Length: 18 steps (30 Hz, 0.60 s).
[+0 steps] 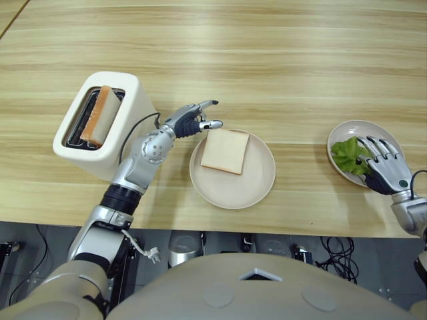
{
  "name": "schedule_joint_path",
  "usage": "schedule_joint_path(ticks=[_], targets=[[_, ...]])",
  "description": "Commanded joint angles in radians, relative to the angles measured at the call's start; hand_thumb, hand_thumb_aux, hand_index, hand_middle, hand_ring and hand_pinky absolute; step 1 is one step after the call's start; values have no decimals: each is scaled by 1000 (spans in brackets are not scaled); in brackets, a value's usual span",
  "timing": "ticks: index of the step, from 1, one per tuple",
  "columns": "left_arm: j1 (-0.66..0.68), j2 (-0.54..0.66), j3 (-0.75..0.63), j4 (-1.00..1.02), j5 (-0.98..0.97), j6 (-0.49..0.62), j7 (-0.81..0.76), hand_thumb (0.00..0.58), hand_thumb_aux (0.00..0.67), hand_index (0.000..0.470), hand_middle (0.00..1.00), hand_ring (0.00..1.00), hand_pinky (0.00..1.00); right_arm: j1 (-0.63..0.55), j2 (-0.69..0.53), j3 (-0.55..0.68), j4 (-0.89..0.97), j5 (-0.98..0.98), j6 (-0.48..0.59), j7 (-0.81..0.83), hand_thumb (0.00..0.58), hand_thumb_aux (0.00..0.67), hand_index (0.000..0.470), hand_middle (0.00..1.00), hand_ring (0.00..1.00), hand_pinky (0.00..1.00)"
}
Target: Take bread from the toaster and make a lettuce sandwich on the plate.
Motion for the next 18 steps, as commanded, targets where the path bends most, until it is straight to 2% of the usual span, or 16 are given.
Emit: schedule_joint_path(ticks=[1,3,4,6,13,18], targets=[[8,-3,-1,11,5,9,3,0,0,0,1000,1000,1000,-16,10,-4,-9,28,-27,35,580,670,460,0,0,0],[9,-3,-1,10,4,9,4,0,0,0,1000,1000,1000,-25,11,-5,-9,38,-30,45,580,670,460,0,0,0],[7,-4,-1,13,4,8,4,0,0,0,1000,1000,1000,-26,11,-10,-10,47,-35,46,580,670,460,184,184,184],[7,-3,-1,18,3,6,4,0,0,0,1000,1000,1000,-34,8,-18,-17,59,-43,44,580,670,460,1000,1000,1000],[13,-3,11,19,-8,2,14,0,0,0,1000,1000,1000,-86,-35,-109,-210,141,-157,54,580,670,460,1000,1000,1000],[14,-4,20,30,-13,-1,28,0,0,0,1000,1000,1000,-88,-29,-167,-435,158,-155,138,580,670,460,1000,1000,1000]])
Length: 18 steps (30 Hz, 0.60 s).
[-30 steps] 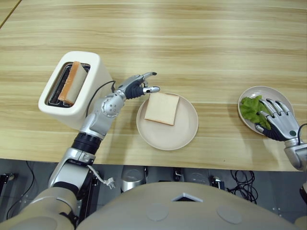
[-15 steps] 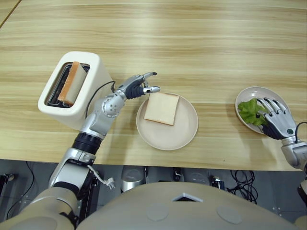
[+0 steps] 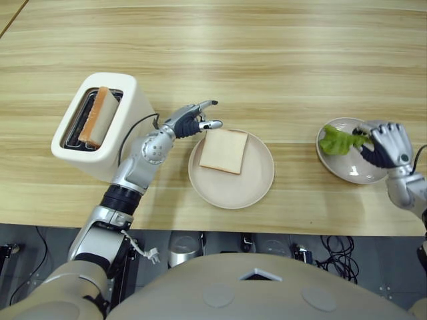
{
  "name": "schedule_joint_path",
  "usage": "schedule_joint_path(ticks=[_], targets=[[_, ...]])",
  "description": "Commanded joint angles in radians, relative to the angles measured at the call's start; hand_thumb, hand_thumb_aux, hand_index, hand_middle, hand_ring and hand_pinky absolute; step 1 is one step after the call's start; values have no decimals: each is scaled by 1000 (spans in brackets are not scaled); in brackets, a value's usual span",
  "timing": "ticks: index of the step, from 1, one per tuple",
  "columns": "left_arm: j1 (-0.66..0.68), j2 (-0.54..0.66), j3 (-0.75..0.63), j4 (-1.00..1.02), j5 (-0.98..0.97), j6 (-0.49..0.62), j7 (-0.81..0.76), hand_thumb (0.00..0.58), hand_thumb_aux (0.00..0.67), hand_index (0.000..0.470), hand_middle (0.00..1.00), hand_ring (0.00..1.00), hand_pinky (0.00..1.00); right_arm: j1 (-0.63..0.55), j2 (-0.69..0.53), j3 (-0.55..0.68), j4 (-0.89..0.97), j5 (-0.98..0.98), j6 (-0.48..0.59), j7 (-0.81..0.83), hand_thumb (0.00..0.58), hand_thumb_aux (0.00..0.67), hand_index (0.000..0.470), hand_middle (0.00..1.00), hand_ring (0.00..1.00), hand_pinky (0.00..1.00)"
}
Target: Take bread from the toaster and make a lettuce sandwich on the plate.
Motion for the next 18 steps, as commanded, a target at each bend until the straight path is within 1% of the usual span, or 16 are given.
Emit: schedule_joint_path(ticks=[1,6,10,13,18], targets=[[8,-5,11,31,-12,1,9,0,0,0,1000,1000,1000,14,12,-29,-175,2,12,93,580,670,460,1000,1000,1000],[17,-9,21,38,-26,-4,14,0,0,0,1000,1000,1000,18,73,-62,-416,15,20,224,580,670,460,1000,1000,1000],[17,-9,41,42,-44,-6,31,0,0,0,1000,1000,1000,-21,149,-56,-504,-10,21,302,580,670,460,1000,1000,1000],[18,-13,60,38,-56,-8,45,0,0,0,1000,1000,1000,-76,226,-22,-505,-37,0,348,580,670,460,1000,1000,1000],[21,-24,108,14,-75,-18,90,0,0,0,1000,1000,1000,-160,342,50,-412,-108,-35,361,580,670,460,1000,1000,1000]])
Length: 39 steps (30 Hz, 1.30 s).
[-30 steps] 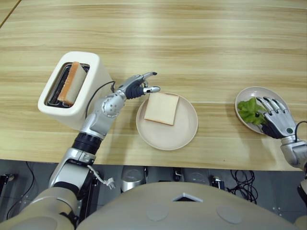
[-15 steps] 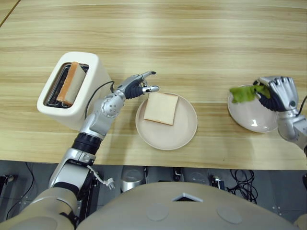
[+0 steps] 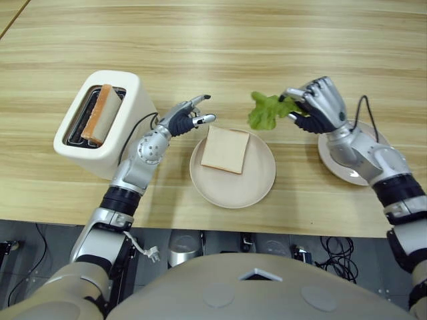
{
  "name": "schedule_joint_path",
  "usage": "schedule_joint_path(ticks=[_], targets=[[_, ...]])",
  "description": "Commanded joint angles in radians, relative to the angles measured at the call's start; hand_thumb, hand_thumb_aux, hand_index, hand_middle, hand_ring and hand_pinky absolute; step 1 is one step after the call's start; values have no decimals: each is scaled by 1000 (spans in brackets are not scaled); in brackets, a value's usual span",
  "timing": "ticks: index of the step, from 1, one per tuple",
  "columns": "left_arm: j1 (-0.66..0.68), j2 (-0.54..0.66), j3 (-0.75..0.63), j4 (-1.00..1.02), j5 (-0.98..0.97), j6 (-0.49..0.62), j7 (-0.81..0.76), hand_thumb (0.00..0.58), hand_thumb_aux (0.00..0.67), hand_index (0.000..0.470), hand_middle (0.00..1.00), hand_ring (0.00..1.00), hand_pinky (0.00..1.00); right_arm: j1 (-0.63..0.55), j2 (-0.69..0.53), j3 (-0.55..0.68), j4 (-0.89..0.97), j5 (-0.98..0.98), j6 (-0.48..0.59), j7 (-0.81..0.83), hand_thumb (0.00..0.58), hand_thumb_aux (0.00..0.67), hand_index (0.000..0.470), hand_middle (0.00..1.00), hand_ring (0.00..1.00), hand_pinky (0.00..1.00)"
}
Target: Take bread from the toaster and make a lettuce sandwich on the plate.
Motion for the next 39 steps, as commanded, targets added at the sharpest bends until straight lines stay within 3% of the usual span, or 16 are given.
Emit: schedule_joint_path(ticks=[1,10,24,32,39], targets=[[5,-4,49,-16,-27,-9,48,0,0,0,1000,1000,1000,-47,63,59,80,-65,-26,7,580,670,460,1000,1000,1000],[-19,-56,132,-57,-76,-38,146,0,0,0,1000,1000,1000,-148,209,169,260,-142,-56,-16,580,670,460,1000,1000,1000],[-15,-98,88,8,-66,-46,130,0,0,0,1000,1000,1000,-234,321,282,499,-175,-67,-18,580,670,460,1000,1000,1000],[-5,-89,83,-9,-64,-41,123,0,0,0,1000,1000,1000,-189,263,317,490,-147,-122,111,580,670,460,1000,1000,1000],[1,-90,78,-15,-65,-37,117,0,0,0,1000,1000,1000,-124,182,320,447,-90,-154,334,580,670,460,1000,1000,1000]])
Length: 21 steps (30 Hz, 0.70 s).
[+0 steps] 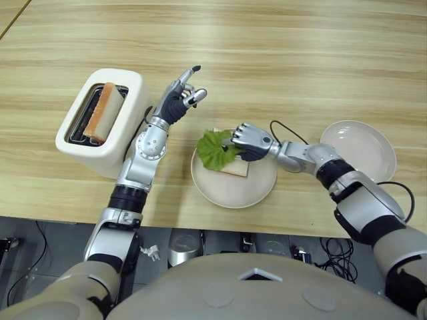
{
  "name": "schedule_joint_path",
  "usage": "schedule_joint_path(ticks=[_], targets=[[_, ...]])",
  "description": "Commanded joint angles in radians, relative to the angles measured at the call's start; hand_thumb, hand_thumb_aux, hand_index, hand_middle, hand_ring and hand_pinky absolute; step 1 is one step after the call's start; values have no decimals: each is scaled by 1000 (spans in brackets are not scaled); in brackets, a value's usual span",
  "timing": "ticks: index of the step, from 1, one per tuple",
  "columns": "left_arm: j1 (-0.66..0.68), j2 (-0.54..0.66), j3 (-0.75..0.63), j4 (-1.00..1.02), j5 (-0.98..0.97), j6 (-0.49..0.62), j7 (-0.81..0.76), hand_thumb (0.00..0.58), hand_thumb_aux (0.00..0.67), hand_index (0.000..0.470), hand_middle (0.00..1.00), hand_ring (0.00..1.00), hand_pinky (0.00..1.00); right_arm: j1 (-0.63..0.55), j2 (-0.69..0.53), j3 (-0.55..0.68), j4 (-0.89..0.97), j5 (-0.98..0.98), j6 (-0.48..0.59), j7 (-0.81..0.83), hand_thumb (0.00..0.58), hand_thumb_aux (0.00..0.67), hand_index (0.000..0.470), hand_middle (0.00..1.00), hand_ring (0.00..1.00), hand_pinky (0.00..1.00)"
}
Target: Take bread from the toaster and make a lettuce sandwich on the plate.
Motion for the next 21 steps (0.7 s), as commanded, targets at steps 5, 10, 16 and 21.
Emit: schedule_joint_path(ticks=[5,10,16,21], targets=[[5,-1,-7,3,1,17,-10,0,0,0,1000,1000,1000,71,-65,-14,-102,71,-21,200,580,670,460,1000,1000,1000],[1,-1,-13,5,2,17,-17,0,0,0,1000,1000,1000,100,-79,-41,-152,105,-13,255,580,670,460,1000,1000,1000],[-2,-3,-15,13,3,16,-19,0,0,0,1000,1000,1000,116,-74,-53,-158,116,3,277,580,670,460,1000,1000,1000],[0,2,-9,12,-1,15,-21,0,0,0,1000,1000,1000,110,-94,-85,-176,113,33,261,0,0,0,0,0,0]])
